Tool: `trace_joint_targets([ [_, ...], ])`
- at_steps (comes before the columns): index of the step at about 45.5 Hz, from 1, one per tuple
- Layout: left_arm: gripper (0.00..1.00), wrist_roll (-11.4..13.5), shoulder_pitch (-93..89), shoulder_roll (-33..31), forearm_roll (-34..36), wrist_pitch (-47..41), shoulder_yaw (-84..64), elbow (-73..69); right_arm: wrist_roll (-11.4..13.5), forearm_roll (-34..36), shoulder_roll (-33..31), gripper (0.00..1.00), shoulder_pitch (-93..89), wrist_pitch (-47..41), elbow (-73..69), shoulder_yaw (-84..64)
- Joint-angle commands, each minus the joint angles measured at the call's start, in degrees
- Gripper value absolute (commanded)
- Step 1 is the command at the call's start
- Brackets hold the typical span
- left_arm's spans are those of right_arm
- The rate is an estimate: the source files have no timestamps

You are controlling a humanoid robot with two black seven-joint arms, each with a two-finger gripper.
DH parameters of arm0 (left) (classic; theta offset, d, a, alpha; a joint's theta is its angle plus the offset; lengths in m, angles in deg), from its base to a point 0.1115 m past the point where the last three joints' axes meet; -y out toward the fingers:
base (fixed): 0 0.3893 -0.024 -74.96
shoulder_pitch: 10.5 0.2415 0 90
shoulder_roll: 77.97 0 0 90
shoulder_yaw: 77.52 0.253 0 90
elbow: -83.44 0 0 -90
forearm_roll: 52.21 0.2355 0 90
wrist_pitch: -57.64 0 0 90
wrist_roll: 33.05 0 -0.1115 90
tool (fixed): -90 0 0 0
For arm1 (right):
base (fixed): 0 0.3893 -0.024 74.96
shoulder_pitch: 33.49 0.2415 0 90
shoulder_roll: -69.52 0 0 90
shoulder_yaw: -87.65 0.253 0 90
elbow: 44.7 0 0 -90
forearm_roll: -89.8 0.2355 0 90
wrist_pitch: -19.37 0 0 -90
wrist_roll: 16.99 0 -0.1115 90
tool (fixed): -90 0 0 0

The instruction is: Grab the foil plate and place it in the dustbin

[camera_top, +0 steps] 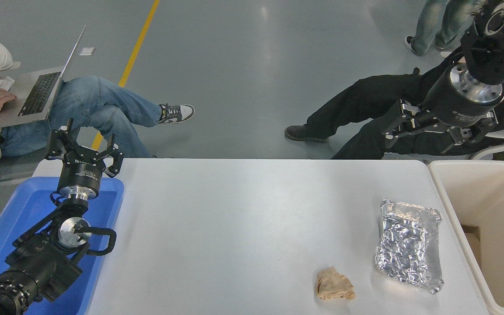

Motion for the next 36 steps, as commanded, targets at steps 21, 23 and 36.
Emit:
trace_joint_targets([
  [21, 0.99, 0.0, -0.1, -0.1, 0.0, 0.0, 0.0, -0.1, 0.0, 0.0, 0.0, 1.0, -0.1, 0.0, 0.0, 0.0],
  [23, 0.99, 0.0, 0.0, 0.0, -0.1, 0.0, 0.0, -0.1, 0.0, 0.0, 0.0, 1.0, -0.2, 0.0, 0.0, 0.0],
  [36, 0.99, 0.0, -0.1, 0.0, -0.1, 0.0, 0.0, 0.0, 0.0, 0.0, -0.2, 1.0, -1.5, 0.0, 0.0, -0.3],
])
